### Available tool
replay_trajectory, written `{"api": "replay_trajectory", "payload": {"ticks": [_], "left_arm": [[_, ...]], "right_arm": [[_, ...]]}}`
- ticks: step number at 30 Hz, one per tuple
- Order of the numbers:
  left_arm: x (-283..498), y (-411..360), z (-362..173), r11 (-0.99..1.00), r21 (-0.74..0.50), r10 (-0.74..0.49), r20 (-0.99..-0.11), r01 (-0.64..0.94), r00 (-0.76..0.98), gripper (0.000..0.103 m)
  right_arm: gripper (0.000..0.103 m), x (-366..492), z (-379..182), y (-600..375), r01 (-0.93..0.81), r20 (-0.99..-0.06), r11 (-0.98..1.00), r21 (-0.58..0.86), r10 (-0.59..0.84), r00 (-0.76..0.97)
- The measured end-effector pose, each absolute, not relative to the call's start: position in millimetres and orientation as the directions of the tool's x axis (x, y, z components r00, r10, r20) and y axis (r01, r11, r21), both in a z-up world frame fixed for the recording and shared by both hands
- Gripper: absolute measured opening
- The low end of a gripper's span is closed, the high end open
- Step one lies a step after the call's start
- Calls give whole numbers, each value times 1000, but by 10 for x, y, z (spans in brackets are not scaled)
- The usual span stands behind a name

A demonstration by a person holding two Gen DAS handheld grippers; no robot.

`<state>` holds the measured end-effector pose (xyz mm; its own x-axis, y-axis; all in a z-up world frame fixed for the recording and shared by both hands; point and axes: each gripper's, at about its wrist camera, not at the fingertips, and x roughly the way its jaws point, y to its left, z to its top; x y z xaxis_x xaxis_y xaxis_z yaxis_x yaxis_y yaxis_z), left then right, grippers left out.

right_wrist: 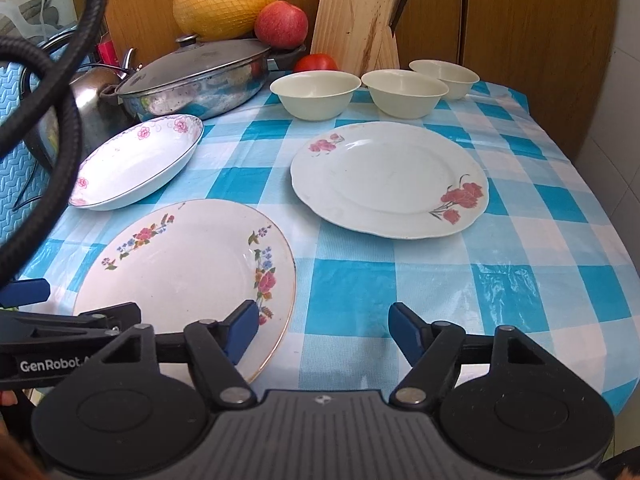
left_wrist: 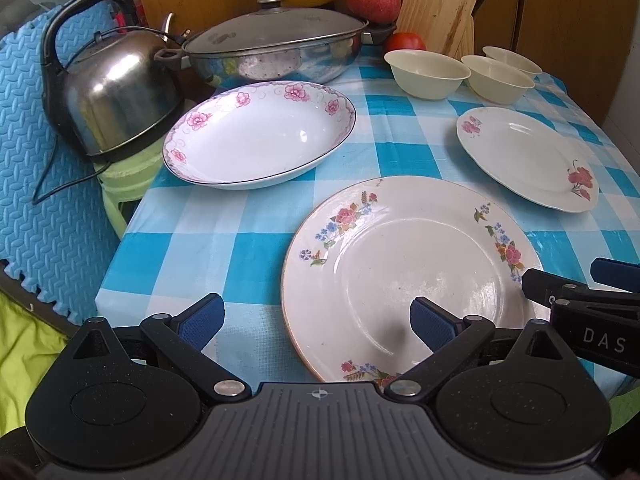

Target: Organize plates and bowls

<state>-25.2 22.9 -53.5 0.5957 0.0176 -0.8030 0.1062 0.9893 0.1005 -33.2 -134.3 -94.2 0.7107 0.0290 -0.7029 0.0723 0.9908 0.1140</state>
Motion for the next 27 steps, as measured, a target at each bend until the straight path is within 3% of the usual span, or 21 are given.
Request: {"api": "replay_trajectory", "payload": {"ticks": [6, 11, 14, 22, 27], "left_arm": [[-207, 258, -611, 991, 60, -17, -826, 117, 564, 100], [-136, 335, -645, 994, -33, -85, -841, 105, 534, 100], [-100, 296, -627, 992, -26, -89, -843, 126, 531, 98], [-48, 175, -631, 985, -18, -107, -845, 171, 524, 96], [-18, 169, -644, 986, -25, -108, -848, 164, 518, 97]], "right_arm": [[57, -307, -972, -1379, 43, -702, 982, 184, 100, 705], [54, -298, -980, -1399, 27, -700, 977, 212, 132, 701], [47, -276, -973, -1469, 27, -699, 968, 249, 160, 697], [47, -236, -976, -1511, 30, -694, 962, 271, 174, 699], [38, -219, -983, -1479, 3, -689, 958, 285, 203, 696]]}}
